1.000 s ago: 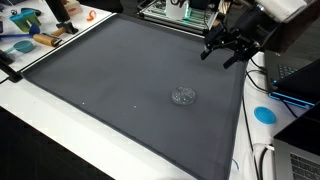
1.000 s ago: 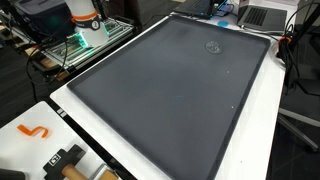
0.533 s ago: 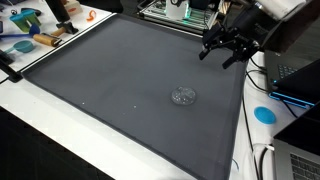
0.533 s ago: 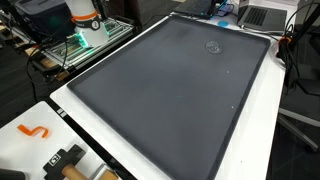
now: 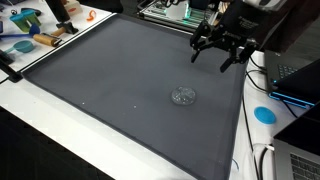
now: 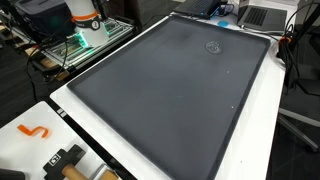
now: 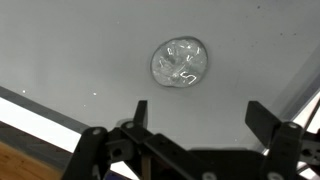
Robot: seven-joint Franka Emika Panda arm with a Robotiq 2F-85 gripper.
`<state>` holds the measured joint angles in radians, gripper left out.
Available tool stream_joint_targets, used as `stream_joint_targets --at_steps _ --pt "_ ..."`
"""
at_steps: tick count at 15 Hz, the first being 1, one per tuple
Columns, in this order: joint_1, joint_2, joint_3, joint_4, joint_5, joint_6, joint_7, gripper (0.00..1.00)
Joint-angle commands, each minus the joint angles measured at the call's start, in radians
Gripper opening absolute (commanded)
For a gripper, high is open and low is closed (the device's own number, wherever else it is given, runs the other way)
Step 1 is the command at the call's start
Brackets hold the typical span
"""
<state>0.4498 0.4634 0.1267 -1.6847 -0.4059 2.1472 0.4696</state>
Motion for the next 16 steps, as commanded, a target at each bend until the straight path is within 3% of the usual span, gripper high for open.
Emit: stream_joint_targets --at_steps 1,7,16 --pt "-0.047 -0.034 0.003 -0.041 0.108 0.050 0.021 1.00" --pt "-0.098 -0.047 -0.016 -0.042 0.228 0.089 0.044 1.00" --pt "-0.103 -0.025 -0.037 0.004 0.227 0.067 0.052 1.00"
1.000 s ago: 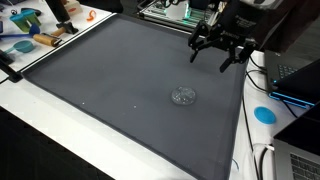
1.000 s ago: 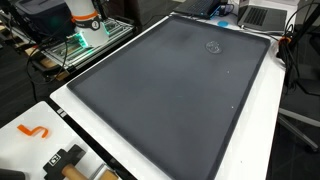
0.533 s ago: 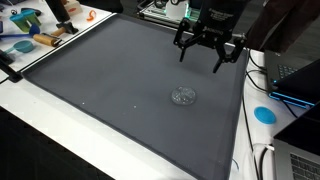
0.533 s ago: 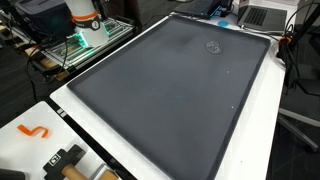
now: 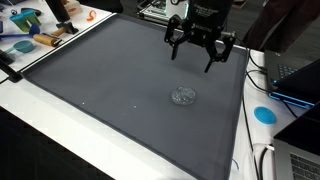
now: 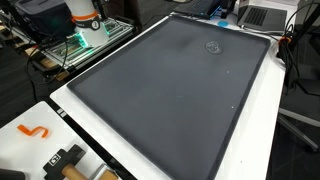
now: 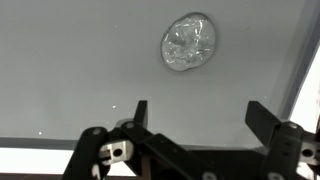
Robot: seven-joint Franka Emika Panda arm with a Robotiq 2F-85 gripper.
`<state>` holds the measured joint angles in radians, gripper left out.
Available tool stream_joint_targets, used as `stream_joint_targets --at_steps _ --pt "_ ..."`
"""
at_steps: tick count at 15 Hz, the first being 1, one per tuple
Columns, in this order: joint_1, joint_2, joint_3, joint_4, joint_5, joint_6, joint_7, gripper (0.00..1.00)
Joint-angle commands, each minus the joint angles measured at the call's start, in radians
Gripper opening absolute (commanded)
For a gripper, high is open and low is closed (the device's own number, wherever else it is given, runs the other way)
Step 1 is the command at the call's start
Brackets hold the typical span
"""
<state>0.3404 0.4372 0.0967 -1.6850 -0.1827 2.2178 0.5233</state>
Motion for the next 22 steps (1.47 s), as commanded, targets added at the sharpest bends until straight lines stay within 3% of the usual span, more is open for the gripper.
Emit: stream_joint_targets --at_steps 1,5,6,16,22 --pt "0.007 0.001 -0.007 0.004 0.004 -0.004 -0.001 1.00" --pt "0.009 0.010 -0.007 0.015 -0.019 -0.028 -0.041 1.00" --pt "-0.011 0.024 0.018 0.024 -0.002 -0.040 -0.150 1.00" --pt "-0.073 0.141 0.095 0.041 0.028 -0.054 -0.699 1.00" --pt "-0.078 0.202 0.124 0.072 -0.002 -0.114 -0.928 1.00"
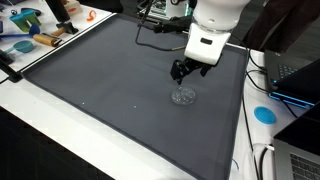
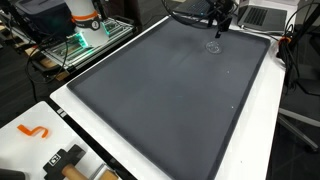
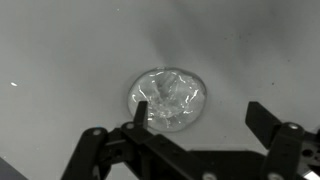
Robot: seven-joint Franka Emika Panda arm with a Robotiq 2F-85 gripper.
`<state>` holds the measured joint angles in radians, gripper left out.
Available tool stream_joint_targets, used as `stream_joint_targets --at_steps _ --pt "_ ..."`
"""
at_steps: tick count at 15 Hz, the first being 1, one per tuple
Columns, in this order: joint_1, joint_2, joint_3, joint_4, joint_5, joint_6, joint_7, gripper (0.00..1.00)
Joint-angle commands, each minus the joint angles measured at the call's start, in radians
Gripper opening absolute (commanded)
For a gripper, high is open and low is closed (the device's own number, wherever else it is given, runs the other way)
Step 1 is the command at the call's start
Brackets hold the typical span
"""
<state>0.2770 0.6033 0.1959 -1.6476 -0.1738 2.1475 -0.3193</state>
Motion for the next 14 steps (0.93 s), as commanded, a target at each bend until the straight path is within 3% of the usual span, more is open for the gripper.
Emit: stream_joint_targets --at_steps 1,14 --pt "-0.012 0.042 0.024 0.036 -0.015 -0.046 -0.098 1.00" --pt "-0.002 0.116 -0.006 0.071 -0.041 0.059 -0.061 1.00"
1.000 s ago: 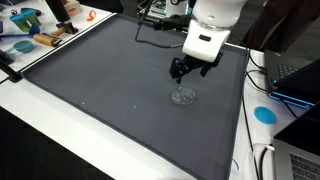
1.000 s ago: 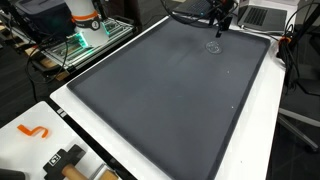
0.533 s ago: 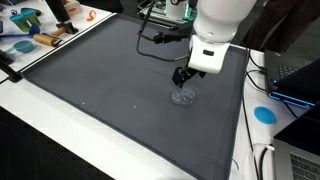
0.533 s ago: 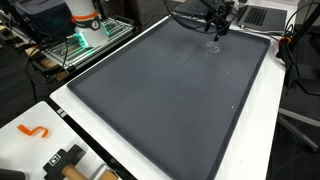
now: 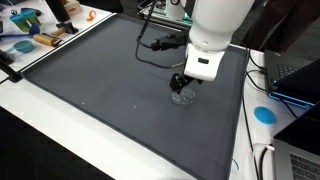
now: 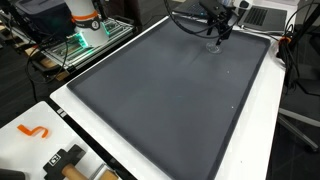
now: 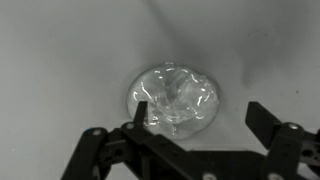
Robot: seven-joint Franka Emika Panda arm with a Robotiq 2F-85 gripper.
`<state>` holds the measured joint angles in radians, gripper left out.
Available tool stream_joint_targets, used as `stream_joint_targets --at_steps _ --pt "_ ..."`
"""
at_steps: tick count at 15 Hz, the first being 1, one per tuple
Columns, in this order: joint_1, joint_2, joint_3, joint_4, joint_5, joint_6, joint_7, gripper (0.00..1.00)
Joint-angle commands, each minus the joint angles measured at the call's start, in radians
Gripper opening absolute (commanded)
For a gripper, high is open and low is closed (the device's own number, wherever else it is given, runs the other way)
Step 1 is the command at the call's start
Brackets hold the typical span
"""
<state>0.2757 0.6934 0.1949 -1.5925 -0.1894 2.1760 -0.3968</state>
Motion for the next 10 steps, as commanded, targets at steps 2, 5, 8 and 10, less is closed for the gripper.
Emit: stream_joint_targets --at_steps 2,5,8,10 --pt "-0.001 0.034 -0.008 0.018 -0.028 0.046 0.019 1.00" --pt "-0.002 0.045 -0.013 0.024 -0.031 0.065 0.023 1.00" --pt "-0.001 0.055 -0.017 0.033 -0.036 0.072 0.022 0.68" --pt "-0.001 0.060 -0.018 0.036 -0.038 0.072 0.022 0.51"
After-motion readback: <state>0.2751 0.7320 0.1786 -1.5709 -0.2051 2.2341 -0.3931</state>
